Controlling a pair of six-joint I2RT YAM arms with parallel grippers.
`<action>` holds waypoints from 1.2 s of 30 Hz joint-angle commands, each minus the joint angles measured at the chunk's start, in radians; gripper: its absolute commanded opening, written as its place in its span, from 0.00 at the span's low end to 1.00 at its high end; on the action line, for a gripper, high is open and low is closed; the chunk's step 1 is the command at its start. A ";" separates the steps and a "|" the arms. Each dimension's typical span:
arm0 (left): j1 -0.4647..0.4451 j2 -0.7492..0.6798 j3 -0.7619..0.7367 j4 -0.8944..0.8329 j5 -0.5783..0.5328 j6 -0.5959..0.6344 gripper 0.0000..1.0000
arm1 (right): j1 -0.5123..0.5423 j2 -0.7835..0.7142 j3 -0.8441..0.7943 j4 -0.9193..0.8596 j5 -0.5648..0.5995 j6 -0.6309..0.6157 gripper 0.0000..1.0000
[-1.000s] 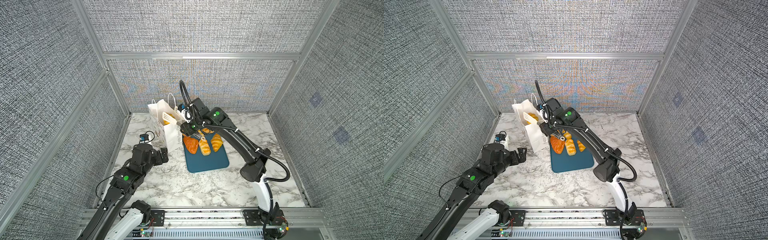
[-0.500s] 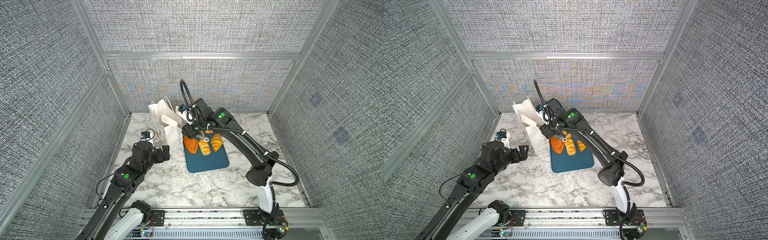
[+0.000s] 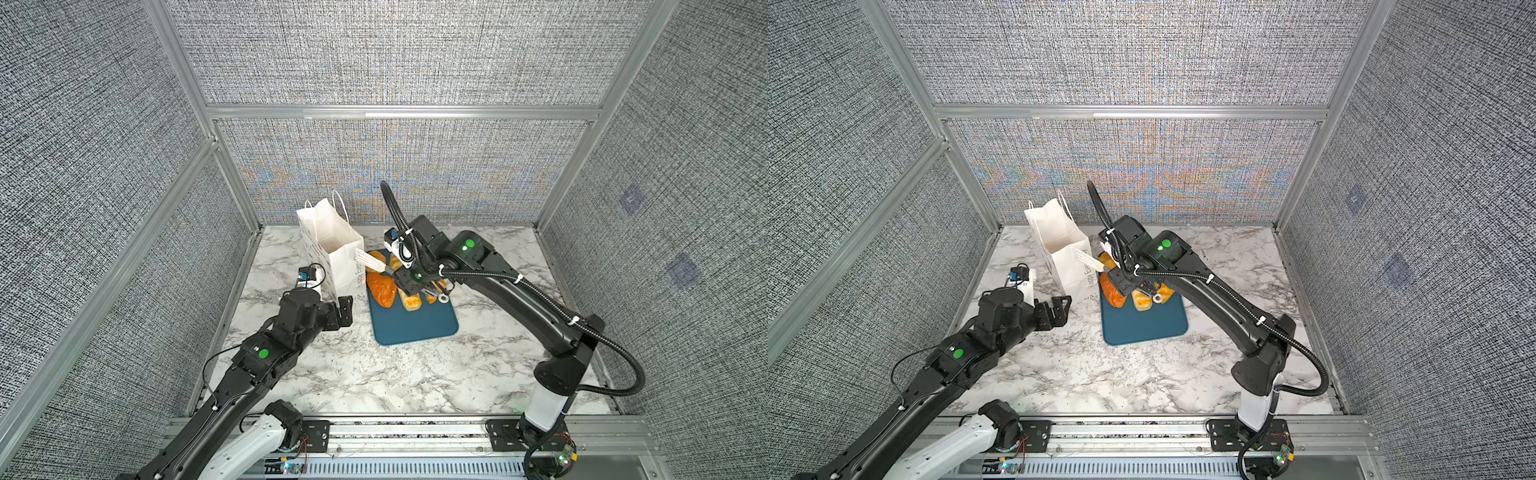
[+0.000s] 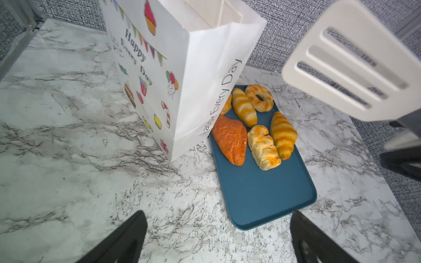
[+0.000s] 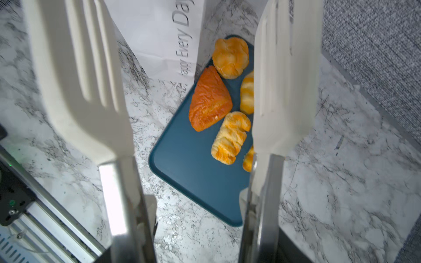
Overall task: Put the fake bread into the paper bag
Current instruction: 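Pull the tongs back over the tray with the right gripper, then lower the tongs onto the pale twisted pastry while the left gripper moves toward the tray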
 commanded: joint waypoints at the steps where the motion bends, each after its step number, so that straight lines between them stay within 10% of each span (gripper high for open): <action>1: -0.045 0.024 -0.003 0.054 -0.081 -0.047 0.99 | -0.015 -0.043 -0.076 -0.015 0.061 0.057 0.65; 17: -0.138 0.185 -0.026 0.171 -0.102 -0.100 0.99 | -0.080 -0.125 -0.549 0.012 0.021 0.228 0.65; 36: -0.161 0.218 0.015 0.050 -0.173 -0.090 0.99 | -0.084 0.077 -0.480 0.004 -0.007 0.235 0.66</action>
